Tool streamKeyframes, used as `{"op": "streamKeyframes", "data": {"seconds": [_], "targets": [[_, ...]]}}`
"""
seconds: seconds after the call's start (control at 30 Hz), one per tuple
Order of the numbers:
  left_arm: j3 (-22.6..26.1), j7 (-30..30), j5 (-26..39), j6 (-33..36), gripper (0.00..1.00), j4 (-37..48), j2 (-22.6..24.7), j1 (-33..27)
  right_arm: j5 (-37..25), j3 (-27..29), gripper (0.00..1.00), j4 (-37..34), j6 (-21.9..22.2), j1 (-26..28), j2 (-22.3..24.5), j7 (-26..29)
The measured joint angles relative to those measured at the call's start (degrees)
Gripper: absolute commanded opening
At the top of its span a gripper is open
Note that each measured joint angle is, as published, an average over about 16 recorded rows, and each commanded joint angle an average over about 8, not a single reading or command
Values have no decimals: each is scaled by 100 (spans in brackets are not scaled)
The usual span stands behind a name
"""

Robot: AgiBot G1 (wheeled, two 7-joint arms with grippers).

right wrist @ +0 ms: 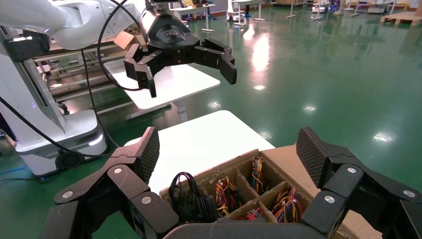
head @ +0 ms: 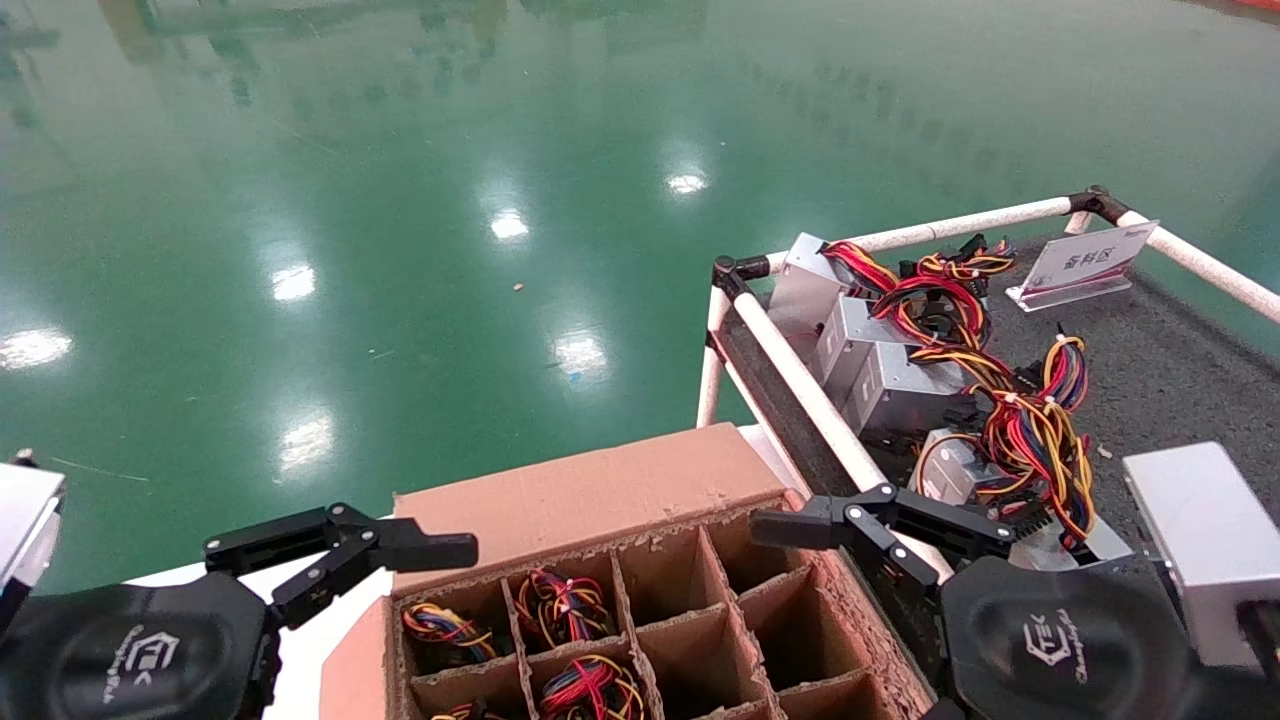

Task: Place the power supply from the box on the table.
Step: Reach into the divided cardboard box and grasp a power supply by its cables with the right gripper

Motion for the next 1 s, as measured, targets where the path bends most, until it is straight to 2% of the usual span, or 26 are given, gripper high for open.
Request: {"op": "streamKeyframes", "data": {"seconds": [1.0], "targets": [[0,0,0,0,0,0,0,0,0,0,100,0,0,0,0,0]]}}
